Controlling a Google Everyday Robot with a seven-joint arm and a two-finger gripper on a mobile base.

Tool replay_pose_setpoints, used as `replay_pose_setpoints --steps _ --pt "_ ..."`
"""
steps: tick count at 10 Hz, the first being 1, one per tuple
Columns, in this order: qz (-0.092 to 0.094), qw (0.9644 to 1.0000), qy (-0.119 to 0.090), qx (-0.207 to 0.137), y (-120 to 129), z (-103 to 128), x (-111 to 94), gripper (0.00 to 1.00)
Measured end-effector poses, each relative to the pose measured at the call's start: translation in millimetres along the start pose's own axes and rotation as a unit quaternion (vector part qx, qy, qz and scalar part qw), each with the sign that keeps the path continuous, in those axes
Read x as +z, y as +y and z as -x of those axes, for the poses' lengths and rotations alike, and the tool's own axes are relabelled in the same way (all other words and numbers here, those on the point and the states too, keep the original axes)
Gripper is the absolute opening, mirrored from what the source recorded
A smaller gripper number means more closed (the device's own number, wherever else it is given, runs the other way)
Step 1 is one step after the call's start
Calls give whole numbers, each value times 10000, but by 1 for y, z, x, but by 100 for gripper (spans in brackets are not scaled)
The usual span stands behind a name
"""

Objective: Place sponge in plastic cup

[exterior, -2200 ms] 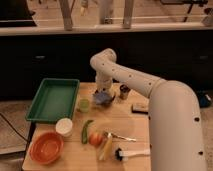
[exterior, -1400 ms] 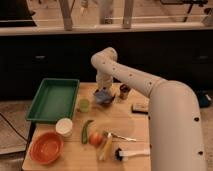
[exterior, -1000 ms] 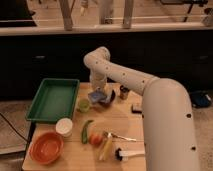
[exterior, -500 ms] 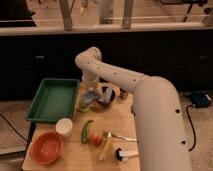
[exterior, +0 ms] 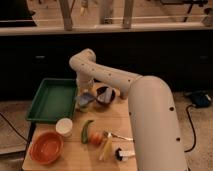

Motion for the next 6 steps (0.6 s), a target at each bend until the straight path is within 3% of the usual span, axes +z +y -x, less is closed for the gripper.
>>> replay_pose_setpoints --steps 6 --pt "-17 9998 -29 -220 -16 3 1 0"
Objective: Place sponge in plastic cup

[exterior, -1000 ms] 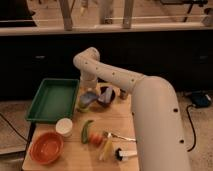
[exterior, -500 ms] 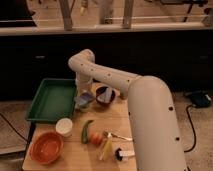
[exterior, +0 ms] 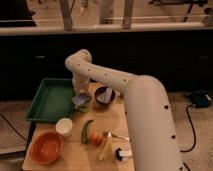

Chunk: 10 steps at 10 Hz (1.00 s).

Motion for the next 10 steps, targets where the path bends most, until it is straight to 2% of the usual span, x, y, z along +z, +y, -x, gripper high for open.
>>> replay_pose_setpoints --steps 9,10 --pt "0 9999 -127 -43 5 -1 2 1" --pt "17 9999 -141 -58 6 -2 3 9"
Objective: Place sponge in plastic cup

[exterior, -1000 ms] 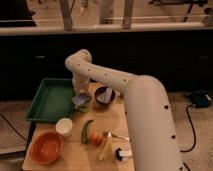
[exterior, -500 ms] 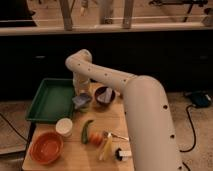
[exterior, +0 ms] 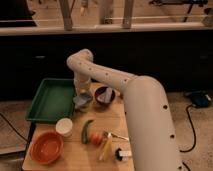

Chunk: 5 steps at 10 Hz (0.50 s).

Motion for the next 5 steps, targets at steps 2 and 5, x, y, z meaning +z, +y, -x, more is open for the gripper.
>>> replay_pose_setpoints --steps 2,5 --pt "12 10000 -8 -19 0 -1 0 26" --pt "32 10000 -36 -16 1 -2 0 58"
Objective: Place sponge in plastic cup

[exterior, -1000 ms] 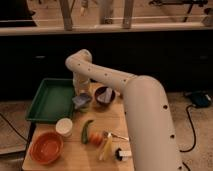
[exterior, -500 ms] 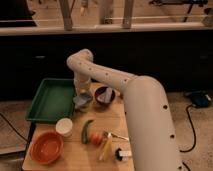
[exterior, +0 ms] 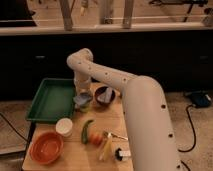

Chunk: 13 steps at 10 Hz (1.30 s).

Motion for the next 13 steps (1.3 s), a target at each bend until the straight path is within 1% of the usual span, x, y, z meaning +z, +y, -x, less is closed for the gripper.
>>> replay_pose_setpoints --steps 1,2,3,7,13 --pt "-2 10000 -12 3 0 0 0 70" --pt "0 10000 -17 5 1 -1 0 76" --pt "-6 10000 -26 8 1 -1 0 80" --pt "-33 10000 -52 8 3 -1 0 80" --pt "-56 9999 -126 -81 0 0 2 80"
